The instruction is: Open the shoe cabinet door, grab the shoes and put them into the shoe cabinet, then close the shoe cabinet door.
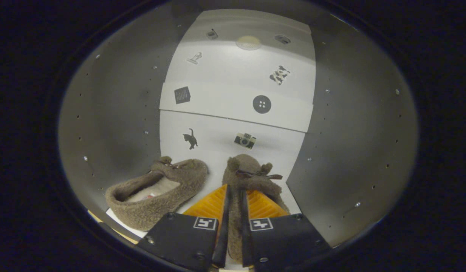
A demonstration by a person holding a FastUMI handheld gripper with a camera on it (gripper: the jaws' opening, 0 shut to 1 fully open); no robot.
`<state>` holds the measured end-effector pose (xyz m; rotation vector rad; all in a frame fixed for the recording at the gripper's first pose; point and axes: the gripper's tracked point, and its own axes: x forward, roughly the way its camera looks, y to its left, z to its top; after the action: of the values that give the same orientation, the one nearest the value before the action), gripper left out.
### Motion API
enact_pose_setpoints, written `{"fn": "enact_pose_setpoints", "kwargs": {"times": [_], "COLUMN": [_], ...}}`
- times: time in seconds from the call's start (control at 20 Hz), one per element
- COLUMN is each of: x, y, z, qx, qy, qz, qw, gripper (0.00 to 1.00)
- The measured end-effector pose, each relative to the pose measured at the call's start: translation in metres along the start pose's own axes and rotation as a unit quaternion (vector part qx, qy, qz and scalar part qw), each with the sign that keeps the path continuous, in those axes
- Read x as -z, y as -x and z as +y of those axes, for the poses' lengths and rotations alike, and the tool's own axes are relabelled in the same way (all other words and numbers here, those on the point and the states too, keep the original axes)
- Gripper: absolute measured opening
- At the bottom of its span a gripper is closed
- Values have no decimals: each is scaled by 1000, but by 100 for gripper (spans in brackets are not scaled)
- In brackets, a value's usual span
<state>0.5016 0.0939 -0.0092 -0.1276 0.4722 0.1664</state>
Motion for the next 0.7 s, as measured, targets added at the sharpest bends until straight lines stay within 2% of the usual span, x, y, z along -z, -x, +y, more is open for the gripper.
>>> {"fn": "enact_pose_setpoints", "kwargs": {"times": [0.05,0.2,0.3,0.5,0.65,0.7], "x": [-3,-24,-35,-53,-65,-67], "y": [5,32,58,125,192,219], "z": [-4,-11,-9,-2,-1,4], "qx": [11,35,35,17,17,9], "qy": [-3,4,1,-17,-35,-38], "qz": [-3,-38,-55,-81,-107,-114], "qw": [1000,999,998,996,993,993], "gripper": [24,74,86,86,86,88]}}
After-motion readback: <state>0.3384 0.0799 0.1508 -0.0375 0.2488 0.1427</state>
